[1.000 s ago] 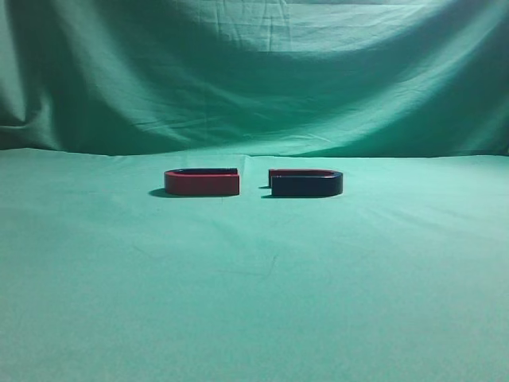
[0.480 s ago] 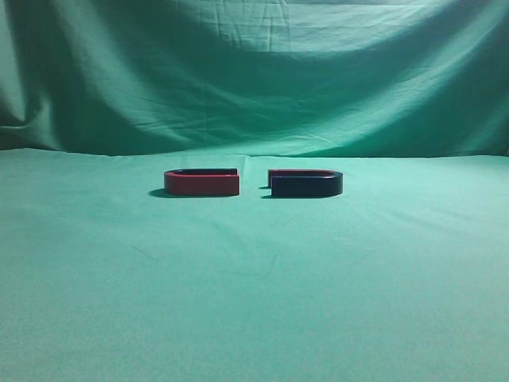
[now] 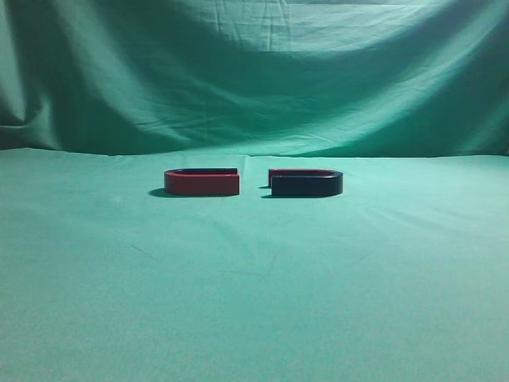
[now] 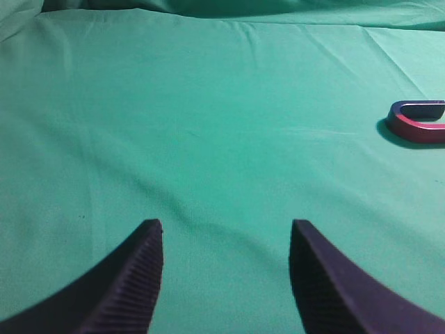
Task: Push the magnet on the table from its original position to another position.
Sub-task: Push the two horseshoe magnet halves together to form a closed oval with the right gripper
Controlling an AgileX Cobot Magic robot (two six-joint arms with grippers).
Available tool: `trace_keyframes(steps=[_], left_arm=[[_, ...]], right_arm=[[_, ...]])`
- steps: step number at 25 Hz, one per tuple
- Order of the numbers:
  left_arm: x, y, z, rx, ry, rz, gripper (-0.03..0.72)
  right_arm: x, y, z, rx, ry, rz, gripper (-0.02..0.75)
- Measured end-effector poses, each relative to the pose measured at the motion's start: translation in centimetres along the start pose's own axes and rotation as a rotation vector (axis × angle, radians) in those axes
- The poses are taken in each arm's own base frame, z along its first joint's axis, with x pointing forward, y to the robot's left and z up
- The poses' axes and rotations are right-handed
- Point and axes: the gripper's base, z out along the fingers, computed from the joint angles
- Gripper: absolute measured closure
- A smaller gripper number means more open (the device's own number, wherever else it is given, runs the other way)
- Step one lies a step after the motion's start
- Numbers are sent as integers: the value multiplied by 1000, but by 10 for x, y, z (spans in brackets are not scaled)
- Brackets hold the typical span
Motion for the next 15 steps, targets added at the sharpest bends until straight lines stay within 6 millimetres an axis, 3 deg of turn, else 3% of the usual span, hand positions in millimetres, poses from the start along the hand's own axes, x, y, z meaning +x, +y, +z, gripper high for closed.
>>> trace_keyframes(steps=[11, 15], left_arm=[[0, 0, 0, 0, 0, 0, 316], [0, 0, 0, 0, 0, 0, 316]], right_arm=[[-72, -7, 80, -71, 281, 63, 738], [-93, 11, 111, -97, 310, -9, 738]])
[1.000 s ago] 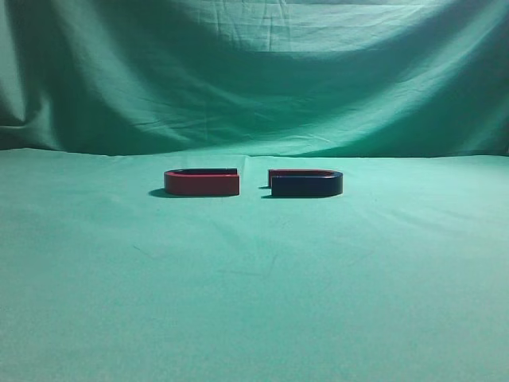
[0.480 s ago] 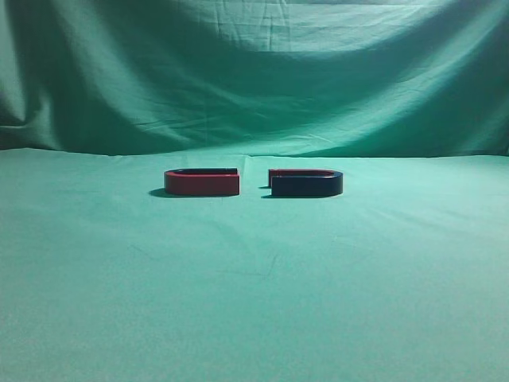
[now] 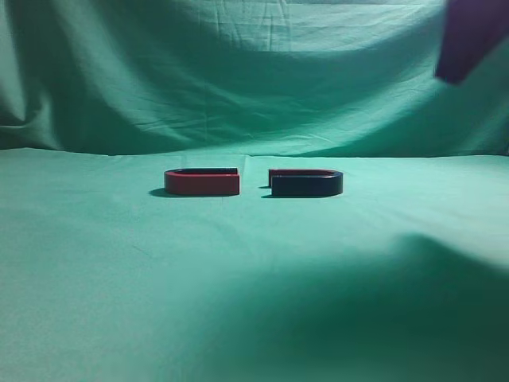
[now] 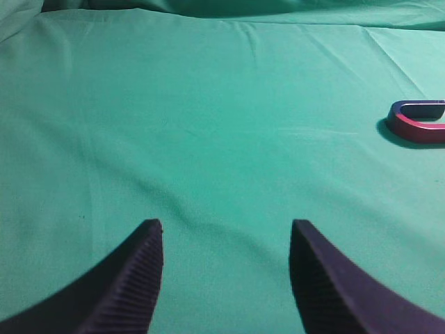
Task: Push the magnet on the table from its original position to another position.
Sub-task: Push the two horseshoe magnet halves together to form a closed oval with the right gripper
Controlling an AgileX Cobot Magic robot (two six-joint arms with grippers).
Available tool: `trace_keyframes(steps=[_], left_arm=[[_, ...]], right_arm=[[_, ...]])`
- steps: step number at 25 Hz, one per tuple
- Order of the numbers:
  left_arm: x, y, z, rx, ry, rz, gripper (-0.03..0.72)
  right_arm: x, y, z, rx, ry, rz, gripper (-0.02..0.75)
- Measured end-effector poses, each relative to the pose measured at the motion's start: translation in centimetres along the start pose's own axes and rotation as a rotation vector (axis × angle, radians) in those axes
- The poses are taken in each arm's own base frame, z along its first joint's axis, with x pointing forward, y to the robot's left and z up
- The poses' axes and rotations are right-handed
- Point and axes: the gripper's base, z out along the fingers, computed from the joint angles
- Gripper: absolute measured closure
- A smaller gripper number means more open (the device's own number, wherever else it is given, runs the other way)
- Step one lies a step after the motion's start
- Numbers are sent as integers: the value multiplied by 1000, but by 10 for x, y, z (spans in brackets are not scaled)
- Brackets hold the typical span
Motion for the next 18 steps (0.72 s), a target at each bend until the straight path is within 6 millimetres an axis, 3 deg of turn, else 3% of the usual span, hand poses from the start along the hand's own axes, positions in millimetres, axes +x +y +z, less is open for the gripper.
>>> trace_keyframes(steps=[2, 9, 18], left_arm=[[0, 0, 0, 0, 0, 0, 316], [0, 0, 0, 0, 0, 0, 316], [0, 0, 0, 0, 0, 0, 316]], right_arm=[[-13, 7, 15, 14, 13, -7, 738], [-57, 3, 77, 47, 78, 17, 738], [-86, 11, 134, 93, 141, -27, 738]])
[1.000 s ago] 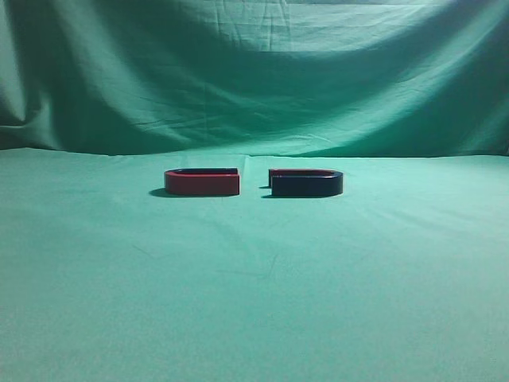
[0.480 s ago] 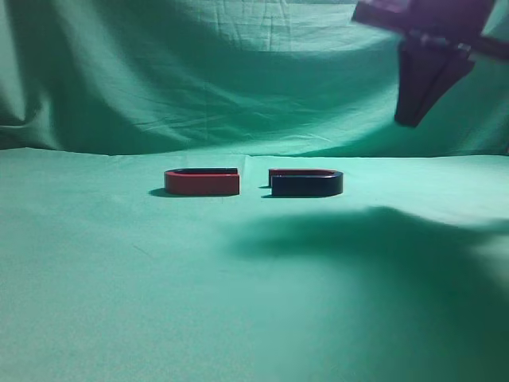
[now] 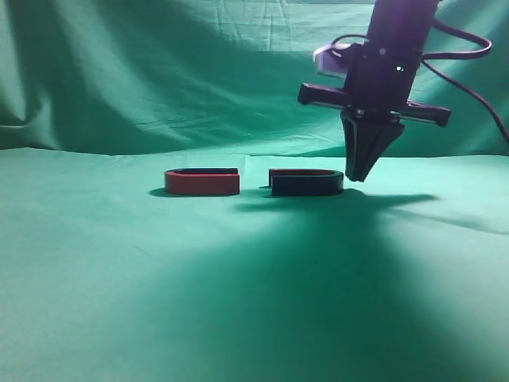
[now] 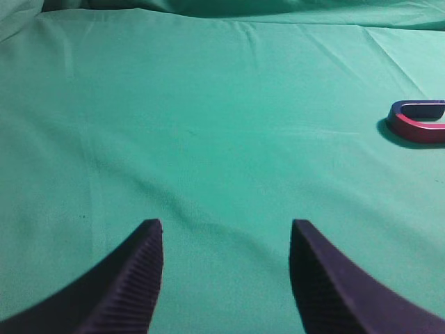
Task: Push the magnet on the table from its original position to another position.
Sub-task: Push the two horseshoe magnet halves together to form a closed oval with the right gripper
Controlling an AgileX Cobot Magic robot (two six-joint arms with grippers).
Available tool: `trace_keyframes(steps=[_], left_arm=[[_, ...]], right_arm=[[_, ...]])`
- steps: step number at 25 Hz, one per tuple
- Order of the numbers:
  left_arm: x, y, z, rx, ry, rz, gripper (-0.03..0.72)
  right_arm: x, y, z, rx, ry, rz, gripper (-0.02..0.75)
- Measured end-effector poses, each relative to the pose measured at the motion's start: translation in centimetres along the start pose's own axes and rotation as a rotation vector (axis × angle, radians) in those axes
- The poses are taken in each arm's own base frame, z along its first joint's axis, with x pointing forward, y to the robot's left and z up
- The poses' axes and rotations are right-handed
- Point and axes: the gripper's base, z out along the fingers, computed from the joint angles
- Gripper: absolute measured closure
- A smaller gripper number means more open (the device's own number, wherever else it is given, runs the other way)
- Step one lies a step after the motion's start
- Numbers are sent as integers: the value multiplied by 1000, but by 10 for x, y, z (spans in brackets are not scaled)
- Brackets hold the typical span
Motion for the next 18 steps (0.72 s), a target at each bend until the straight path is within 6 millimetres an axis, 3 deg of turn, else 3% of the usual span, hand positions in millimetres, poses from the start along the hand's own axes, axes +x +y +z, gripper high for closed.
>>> trace_keyframes(steps=[9, 18], left_arm=[[0, 0, 0, 0, 0, 0, 316], [0, 0, 0, 0, 0, 0, 316]], right_arm=[[-8, 0, 14, 24, 19, 4, 738], [-8, 33, 20, 6, -16, -52, 738]])
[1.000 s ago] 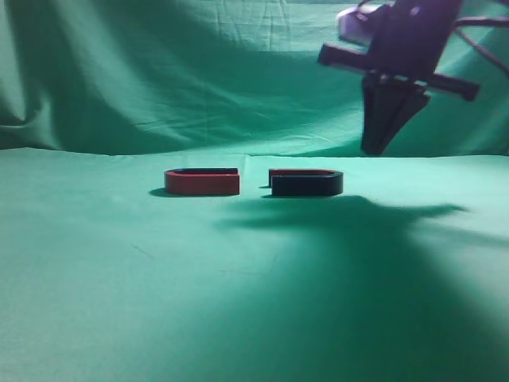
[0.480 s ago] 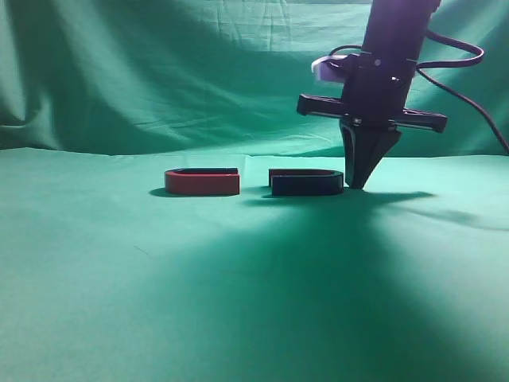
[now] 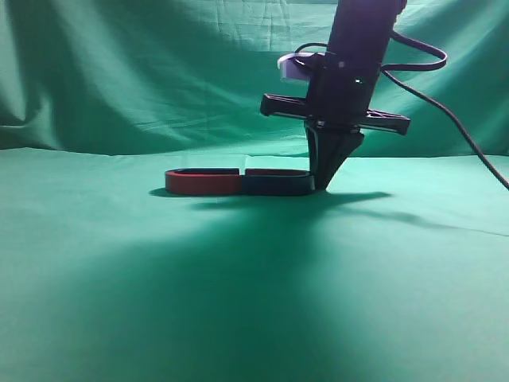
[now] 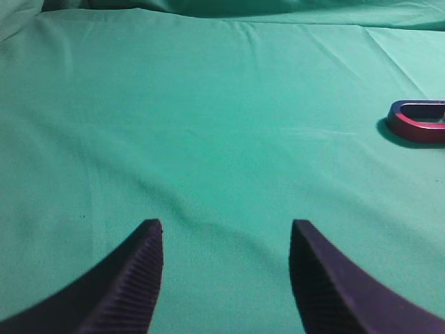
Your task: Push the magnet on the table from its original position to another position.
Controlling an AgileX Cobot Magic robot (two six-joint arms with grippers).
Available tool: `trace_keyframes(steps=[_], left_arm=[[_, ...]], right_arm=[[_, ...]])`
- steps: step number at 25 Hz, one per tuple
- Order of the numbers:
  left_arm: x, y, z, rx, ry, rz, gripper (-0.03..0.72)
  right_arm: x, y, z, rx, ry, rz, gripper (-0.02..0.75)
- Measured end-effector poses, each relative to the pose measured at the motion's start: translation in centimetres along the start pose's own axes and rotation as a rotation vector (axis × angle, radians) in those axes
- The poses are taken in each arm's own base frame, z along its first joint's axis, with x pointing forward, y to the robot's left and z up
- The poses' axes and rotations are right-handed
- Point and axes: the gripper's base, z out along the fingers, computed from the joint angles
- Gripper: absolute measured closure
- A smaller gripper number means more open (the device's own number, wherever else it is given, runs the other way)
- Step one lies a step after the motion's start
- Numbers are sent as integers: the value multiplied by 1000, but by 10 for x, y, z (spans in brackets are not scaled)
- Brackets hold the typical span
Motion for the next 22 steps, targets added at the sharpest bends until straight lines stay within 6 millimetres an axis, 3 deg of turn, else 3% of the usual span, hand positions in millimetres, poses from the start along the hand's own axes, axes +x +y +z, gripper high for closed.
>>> trace_keyframes(steps=[7, 11, 15, 22], left_arm=[[0, 0, 0, 0, 0, 0, 316], [0, 0, 0, 0, 0, 0, 316], [0, 0, 0, 0, 0, 0, 316], [0, 0, 0, 0, 0, 0, 316]], right_arm=[[-4, 4, -1, -4, -9, 7, 738], [-12, 8, -21, -6, 34, -8, 738], [-17, 16, -69, -15, 62, -22, 738], [-11, 26, -167, -27, -116, -9, 738]])
